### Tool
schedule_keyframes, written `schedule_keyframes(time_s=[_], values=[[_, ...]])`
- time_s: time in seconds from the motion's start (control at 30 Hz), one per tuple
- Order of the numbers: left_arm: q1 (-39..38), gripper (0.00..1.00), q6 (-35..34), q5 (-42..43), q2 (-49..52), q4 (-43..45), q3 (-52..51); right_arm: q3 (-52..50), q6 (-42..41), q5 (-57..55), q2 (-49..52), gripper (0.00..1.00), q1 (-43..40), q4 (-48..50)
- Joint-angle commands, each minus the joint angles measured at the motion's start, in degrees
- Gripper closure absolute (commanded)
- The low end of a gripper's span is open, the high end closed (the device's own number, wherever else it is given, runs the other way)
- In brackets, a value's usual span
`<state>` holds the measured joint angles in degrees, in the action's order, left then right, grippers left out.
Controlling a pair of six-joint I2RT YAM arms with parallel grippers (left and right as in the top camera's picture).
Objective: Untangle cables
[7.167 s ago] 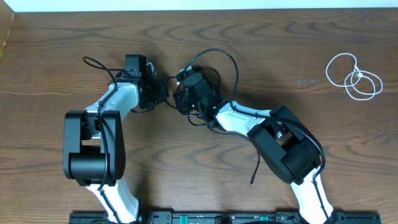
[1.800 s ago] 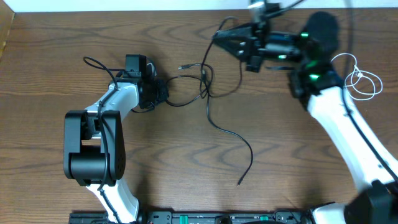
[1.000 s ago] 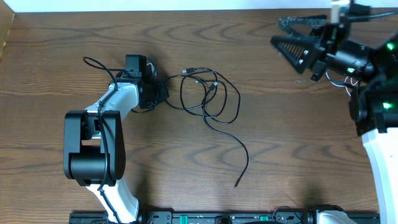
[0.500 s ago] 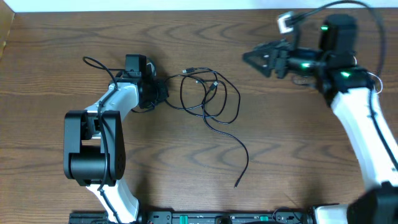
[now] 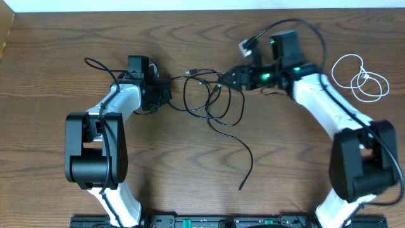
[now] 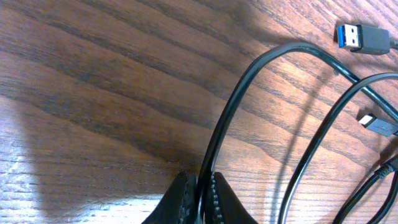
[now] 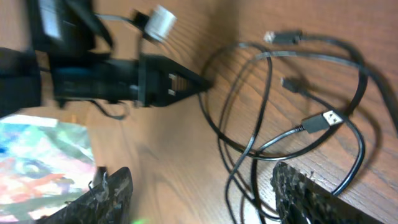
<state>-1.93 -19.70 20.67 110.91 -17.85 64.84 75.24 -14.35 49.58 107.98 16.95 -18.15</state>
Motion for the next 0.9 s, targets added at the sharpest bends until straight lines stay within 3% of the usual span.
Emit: schedule_keyframes(time_s=[0.0,0.17,0.4,0.53,0.63,0.87], values=[[0.26,0.90,-0.33,-0.98,0.33,-0.33,-0.66,0.07,1.14,-4.07,2.29,0.34,2.05,1.16],[0.26,0.90,-0.35,-0.98,0.33,-0.33,-0.66,0.07,1.11,-6.25,4.68,0.44,4.90,4.55],[0.26,0.89,-0.35,-0.96,0.33,-0.33,-0.66,0.07,0.87,-16.33,7.23,0.49,9.81,5.29],[0.26,0.89,-0.35,-0.96,0.33,-0.33,-0.66,0.07,0.66,-24.44,8.57,0.59,12.55,5.57],[0.26,0.76,-0.35,-0.96,0.33,-0.33,-0.66,0.07,0.66,-28.50,9.70,0.63,14.10,6.25],[0.26,0.70,-0.35,-0.96,0.33,-0.33,-0.66,0.07,0.68,-30.01,11.32,0.67,15.50,8.33]])
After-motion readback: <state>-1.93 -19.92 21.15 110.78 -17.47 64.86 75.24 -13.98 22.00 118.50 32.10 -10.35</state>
